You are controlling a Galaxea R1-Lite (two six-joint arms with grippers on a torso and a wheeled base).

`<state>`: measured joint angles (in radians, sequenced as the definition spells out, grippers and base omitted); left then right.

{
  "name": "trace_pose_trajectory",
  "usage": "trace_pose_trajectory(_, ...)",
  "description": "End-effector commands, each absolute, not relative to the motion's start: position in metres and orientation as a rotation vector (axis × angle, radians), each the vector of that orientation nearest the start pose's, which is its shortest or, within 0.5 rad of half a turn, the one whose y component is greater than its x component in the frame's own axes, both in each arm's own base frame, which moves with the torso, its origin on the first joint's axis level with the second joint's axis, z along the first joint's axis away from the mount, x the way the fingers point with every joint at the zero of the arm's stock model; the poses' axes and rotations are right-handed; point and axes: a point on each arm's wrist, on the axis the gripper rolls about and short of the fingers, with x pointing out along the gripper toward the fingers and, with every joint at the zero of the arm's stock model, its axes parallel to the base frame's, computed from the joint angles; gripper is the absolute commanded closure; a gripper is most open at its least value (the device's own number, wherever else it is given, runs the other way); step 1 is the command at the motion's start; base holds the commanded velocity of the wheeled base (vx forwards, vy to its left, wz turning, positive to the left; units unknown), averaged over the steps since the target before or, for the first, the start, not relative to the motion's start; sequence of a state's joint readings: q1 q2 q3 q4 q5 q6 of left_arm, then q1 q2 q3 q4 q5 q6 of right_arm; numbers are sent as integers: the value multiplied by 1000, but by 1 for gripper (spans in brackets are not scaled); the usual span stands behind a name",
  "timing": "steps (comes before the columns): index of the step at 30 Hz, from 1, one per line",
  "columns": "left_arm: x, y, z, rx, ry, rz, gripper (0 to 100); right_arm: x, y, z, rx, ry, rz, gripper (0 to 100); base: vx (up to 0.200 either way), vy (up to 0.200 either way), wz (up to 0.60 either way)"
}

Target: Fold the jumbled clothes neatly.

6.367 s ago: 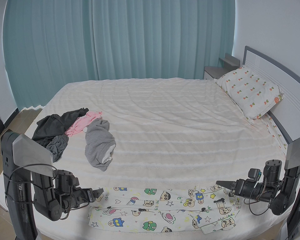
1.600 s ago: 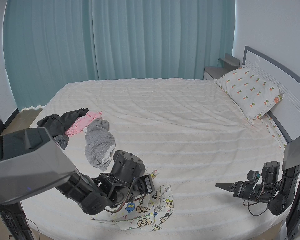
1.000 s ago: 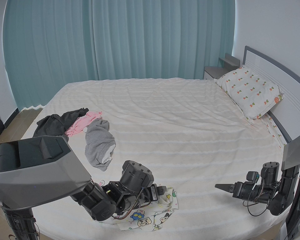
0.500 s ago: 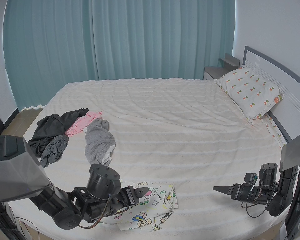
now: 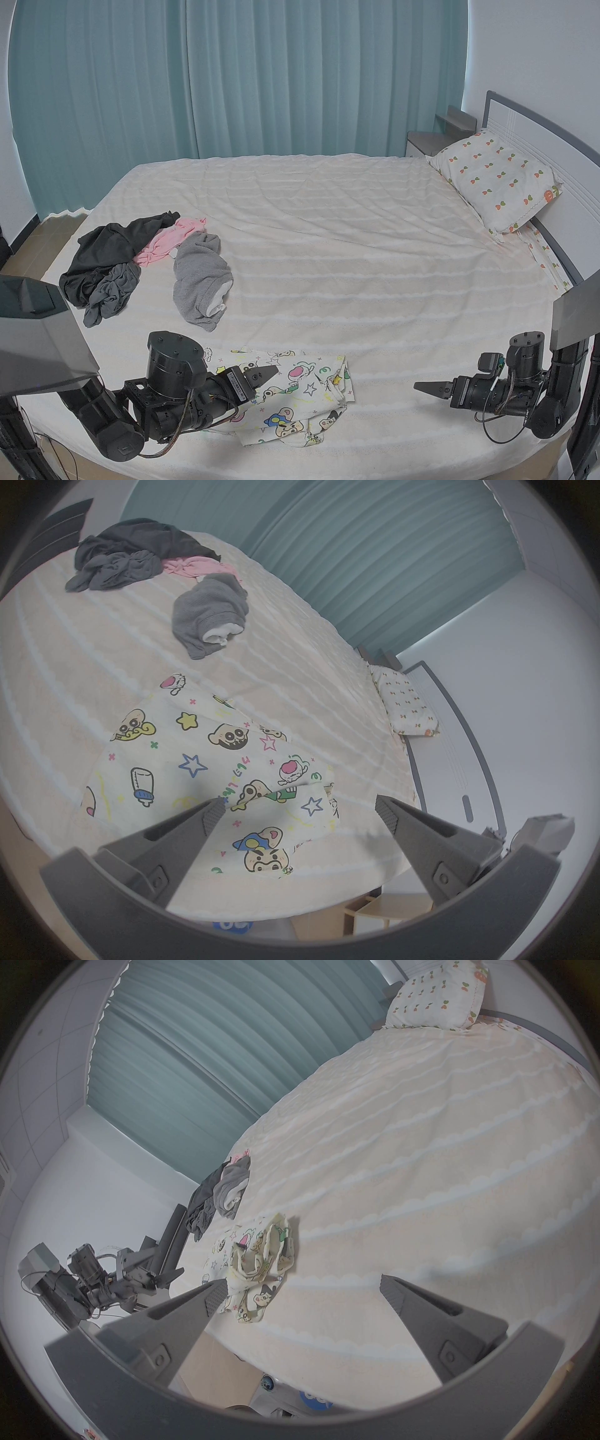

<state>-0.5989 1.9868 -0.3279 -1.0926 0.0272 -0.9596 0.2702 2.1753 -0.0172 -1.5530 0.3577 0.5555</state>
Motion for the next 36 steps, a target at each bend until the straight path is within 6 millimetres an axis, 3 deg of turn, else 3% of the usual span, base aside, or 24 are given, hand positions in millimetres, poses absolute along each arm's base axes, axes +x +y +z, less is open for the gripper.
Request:
trace_pose_trajectory(1, 230, -148, 31, -765, 759, -220, 0, 207, 72, 4, 535, 764, 445, 0, 0, 0, 0)
trace_pose_trajectory(5, 238, -140, 26, -792, 761, -226, 0, 210, 76, 6, 528, 743, 459, 0, 0, 0, 0)
trace_pose_trajectory(12, 246, -128, 25, -826, 772, -231, 0, 220, 83, 9, 520, 694, 473, 0, 0, 200, 0)
trace_pose_trajectory(24, 251, -127, 15, -825, 794, -214, 0, 228, 89, 12, 503, 642, 461, 0, 0, 183, 0)
trace_pose_trajectory(32, 252, -125, 5, -822, 826, -190, 0, 258, 102, 19, 490, 534, 508, 0, 0, 0, 0)
trace_pose_trajectory(36, 257, -116, 8, -905, 818, -225, 0, 276, 125, 12, 462, 592, 544, 0, 0, 0, 0)
